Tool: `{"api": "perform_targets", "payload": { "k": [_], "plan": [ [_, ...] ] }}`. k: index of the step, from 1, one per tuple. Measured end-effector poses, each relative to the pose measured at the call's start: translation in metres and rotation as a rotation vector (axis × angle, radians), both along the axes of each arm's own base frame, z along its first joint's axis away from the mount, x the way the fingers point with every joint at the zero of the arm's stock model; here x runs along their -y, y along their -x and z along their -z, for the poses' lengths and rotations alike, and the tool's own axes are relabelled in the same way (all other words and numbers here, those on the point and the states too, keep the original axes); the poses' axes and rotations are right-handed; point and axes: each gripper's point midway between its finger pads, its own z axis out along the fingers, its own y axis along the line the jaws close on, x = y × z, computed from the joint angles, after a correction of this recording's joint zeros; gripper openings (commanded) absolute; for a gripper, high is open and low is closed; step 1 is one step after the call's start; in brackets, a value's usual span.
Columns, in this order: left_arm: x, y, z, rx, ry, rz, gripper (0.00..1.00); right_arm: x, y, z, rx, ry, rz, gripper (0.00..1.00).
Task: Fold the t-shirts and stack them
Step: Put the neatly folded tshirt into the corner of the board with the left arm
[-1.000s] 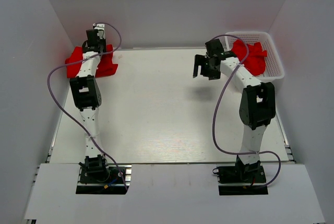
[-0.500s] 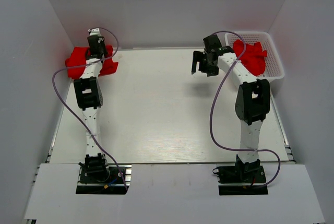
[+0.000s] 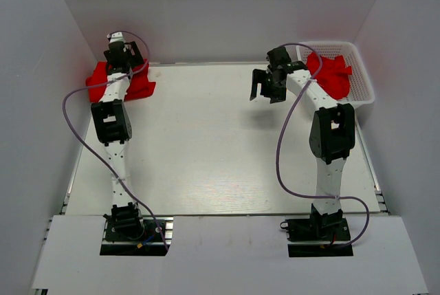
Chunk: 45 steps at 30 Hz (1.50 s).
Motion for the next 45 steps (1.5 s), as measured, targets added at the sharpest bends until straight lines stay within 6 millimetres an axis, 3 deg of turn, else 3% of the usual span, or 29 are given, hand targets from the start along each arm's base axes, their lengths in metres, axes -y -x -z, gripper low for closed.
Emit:
{"api": "perform_targets", "payload": {
  "k": [4, 8, 11, 14, 21, 24, 31, 41, 45],
  "plan": [
    [0.009, 0.028, -0.023, -0.073, -0.030, 0.036, 1.00, 0.000, 0.011, 0.007, -0.028, -0.009, -0.011, 0.90],
    [0.030, 0.063, -0.049, -0.123, -0.063, 0.107, 1.00, 0.000, 0.024, 0.012, -0.055, -0.017, -0.024, 0.90],
    [0.044, 0.080, -0.057, -0.152, -0.108, 0.156, 0.96, -0.001, 0.027, 0.013, -0.052, -0.027, -0.034, 0.90],
    [0.055, 0.084, -0.048, -0.193, -0.152, 0.195, 0.89, 0.000, 0.031, 0.016, -0.063, -0.030, -0.037, 0.90],
    [0.068, 0.096, 0.001, -0.356, -0.213, 0.242, 0.80, 0.002, 0.037, 0.019, -0.063, -0.028, -0.035, 0.90],
    [0.068, 0.103, 0.021, -0.417, -0.225, 0.245, 0.72, 0.003, 0.039, 0.019, -0.064, -0.025, -0.032, 0.90],
    [0.066, 0.108, 0.028, -0.444, -0.242, 0.236, 0.47, 0.006, 0.042, 0.022, -0.074, -0.016, -0.024, 0.90],
    [0.069, 0.113, 0.032, -0.467, -0.253, 0.234, 0.48, 0.008, 0.043, 0.025, -0.078, -0.005, -0.016, 0.90],
    [0.066, 0.115, 0.034, -0.480, -0.264, 0.218, 0.35, 0.009, 0.043, 0.025, -0.078, -0.001, -0.013, 0.90]
  ]
}}
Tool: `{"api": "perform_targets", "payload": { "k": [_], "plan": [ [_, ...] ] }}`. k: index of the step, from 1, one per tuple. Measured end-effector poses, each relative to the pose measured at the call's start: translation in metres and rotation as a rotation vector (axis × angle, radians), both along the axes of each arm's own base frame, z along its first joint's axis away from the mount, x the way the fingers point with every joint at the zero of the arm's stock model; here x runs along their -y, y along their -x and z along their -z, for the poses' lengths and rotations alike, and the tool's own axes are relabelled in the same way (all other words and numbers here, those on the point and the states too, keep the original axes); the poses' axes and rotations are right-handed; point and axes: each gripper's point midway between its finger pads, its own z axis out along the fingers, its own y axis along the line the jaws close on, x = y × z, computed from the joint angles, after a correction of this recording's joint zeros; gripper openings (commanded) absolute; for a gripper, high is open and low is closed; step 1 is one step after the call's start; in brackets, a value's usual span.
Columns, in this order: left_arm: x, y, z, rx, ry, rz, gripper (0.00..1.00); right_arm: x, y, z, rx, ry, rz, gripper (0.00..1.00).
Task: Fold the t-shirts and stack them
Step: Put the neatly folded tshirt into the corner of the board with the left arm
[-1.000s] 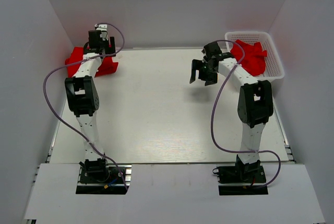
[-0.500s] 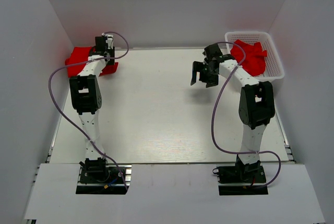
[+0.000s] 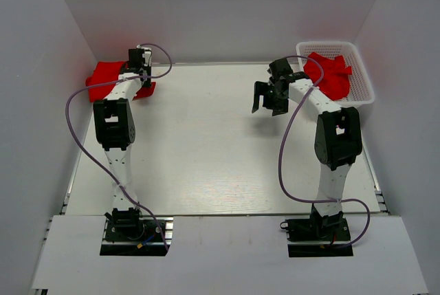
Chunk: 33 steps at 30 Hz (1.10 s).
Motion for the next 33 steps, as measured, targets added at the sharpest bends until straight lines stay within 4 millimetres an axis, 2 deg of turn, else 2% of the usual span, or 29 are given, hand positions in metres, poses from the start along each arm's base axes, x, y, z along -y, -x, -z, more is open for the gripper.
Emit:
{"api": "perform_targets", "payload": {
  "k": [2, 3, 4, 15, 23, 26, 29, 33],
  "plan": [
    [-0.002, 0.000, 0.000, 0.000, -0.008, -0.008, 0.23, 0.001, 0.000, 0.000, 0.001, 0.003, 0.002, 0.90],
    [-0.003, 0.000, -0.001, 0.001, -0.011, -0.011, 0.08, 0.001, -0.001, 0.000, 0.002, 0.006, 0.003, 0.90],
    [-0.003, -0.001, -0.001, 0.002, -0.011, -0.015, 0.01, 0.002, -0.001, 0.000, 0.003, 0.009, 0.005, 0.90],
    [0.001, -0.003, -0.007, 0.026, 0.007, 0.001, 0.00, 0.003, -0.001, -0.006, 0.019, 0.013, 0.009, 0.90],
    [0.018, -0.003, -0.040, 0.086, 0.073, 0.073, 0.00, 0.004, 0.000, -0.007, 0.020, 0.012, 0.008, 0.90],
    [0.021, 0.005, -0.038, 0.074, 0.088, 0.088, 0.00, 0.005, 0.003, -0.009, 0.020, 0.012, 0.008, 0.90],
    [0.026, 0.020, -0.028, 0.045, 0.106, 0.104, 0.00, 0.005, 0.004, -0.011, 0.025, 0.009, 0.008, 0.90],
    [0.032, 0.050, -0.009, -0.008, 0.131, 0.125, 0.00, 0.004, 0.004, -0.011, 0.025, 0.008, 0.007, 0.90]
  ]
}}
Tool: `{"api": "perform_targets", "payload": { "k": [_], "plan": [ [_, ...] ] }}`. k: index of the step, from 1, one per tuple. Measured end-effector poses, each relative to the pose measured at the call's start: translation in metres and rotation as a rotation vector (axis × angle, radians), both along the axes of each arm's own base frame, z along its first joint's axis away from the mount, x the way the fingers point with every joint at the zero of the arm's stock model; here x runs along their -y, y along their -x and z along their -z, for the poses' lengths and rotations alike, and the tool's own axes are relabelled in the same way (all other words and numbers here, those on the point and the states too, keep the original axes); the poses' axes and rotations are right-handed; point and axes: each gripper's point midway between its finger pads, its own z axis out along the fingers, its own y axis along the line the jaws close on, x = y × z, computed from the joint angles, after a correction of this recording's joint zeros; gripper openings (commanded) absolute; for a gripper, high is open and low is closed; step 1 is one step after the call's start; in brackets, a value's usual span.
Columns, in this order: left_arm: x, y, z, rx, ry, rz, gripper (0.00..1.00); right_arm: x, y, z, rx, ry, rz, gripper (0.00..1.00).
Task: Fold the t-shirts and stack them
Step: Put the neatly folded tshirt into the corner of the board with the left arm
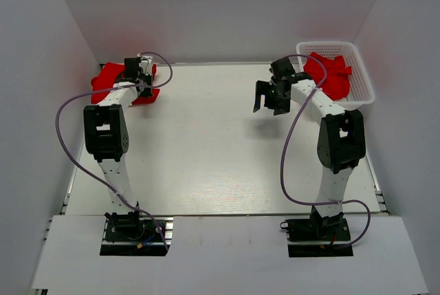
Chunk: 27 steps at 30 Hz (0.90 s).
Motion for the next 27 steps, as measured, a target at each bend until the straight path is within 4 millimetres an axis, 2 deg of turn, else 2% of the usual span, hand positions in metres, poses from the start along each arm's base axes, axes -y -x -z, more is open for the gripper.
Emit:
{"api": "perform_targets", "payload": {
  "k": [3, 4, 9, 10, 13, 17, 20, 25, 27],
  "plan": [
    [0.006, 0.016, 0.010, -0.031, 0.015, 0.024, 0.00, -0.001, 0.002, 0.001, -0.005, -0.003, -0.004, 0.90],
    [0.008, 0.018, 0.012, -0.036, 0.018, 0.030, 0.06, -0.001, 0.002, 0.001, -0.006, -0.003, -0.005, 0.90],
    [0.015, 0.016, 0.013, -0.065, 0.022, 0.051, 0.71, -0.001, 0.002, 0.001, -0.007, -0.006, -0.008, 0.90],
    [0.017, 0.012, 0.011, -0.062, 0.031, 0.055, 0.77, -0.001, 0.002, 0.001, -0.007, -0.006, -0.008, 0.90],
    [0.020, 0.006, 0.000, -0.042, 0.052, 0.055, 0.82, -0.001, 0.002, 0.001, -0.007, -0.005, -0.008, 0.90],
    [0.024, 0.000, -0.012, -0.008, 0.070, 0.058, 0.80, -0.001, 0.002, 0.001, -0.007, -0.005, -0.008, 0.90],
    [0.024, -0.010, -0.027, 0.027, 0.072, 0.057, 0.80, -0.001, 0.002, 0.001, -0.006, -0.005, -0.008, 0.90],
    [0.020, -0.054, -0.076, 0.161, 0.070, 0.025, 0.80, -0.001, 0.002, 0.001, -0.006, -0.003, -0.012, 0.90],
    [0.017, -0.073, -0.087, 0.208, 0.065, 0.009, 0.80, -0.001, 0.002, 0.001, -0.006, -0.002, -0.013, 0.90]
  ]
}}
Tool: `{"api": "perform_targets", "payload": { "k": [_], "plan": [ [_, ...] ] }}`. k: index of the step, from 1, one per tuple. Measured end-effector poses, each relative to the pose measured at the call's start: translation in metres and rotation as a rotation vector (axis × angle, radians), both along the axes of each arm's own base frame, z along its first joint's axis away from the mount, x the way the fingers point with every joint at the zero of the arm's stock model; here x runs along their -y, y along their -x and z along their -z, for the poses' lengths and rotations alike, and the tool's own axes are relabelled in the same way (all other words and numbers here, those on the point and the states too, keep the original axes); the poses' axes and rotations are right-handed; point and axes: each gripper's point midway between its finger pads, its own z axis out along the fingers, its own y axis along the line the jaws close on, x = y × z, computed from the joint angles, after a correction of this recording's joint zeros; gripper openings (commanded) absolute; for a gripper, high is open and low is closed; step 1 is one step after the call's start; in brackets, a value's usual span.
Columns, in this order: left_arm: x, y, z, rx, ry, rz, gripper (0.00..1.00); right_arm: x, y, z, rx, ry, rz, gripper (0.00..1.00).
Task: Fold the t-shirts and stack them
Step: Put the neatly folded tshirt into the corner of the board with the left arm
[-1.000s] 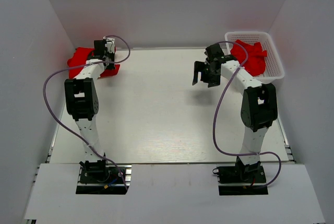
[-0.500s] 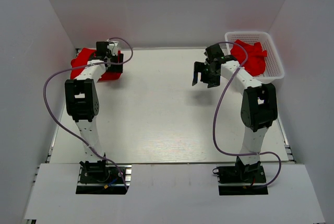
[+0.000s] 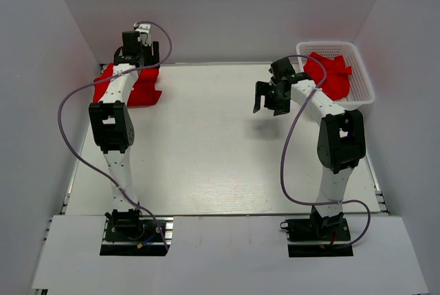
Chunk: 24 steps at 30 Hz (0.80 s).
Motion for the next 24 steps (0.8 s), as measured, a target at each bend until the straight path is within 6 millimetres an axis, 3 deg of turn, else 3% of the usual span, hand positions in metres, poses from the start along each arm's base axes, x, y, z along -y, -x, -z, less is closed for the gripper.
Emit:
{"api": "perform_targets", "payload": {
  "k": [4, 9, 12, 14, 24],
  "plan": [
    [-0.003, -0.024, 0.011, 0.027, -0.019, -0.001, 0.80, 0.000, 0.000, 0.000, -0.001, 0.002, -0.002, 0.90],
    [-0.003, -0.026, 0.062, -0.047, -0.075, 0.040, 0.80, 0.001, -0.001, -0.002, 0.001, 0.008, -0.005, 0.90],
    [-0.001, -0.024, 0.082, -0.080, -0.108, 0.067, 0.79, 0.001, -0.001, -0.002, 0.000, 0.012, -0.007, 0.90],
    [-0.001, -0.023, 0.086, -0.086, -0.130, 0.068, 0.69, 0.001, -0.003, -0.002, -0.003, 0.014, -0.007, 0.90],
    [-0.010, -0.040, 0.077, -0.016, -0.220, 0.000, 0.65, -0.001, -0.006, 0.012, -0.052, 0.025, -0.014, 0.90]
  ]
}}
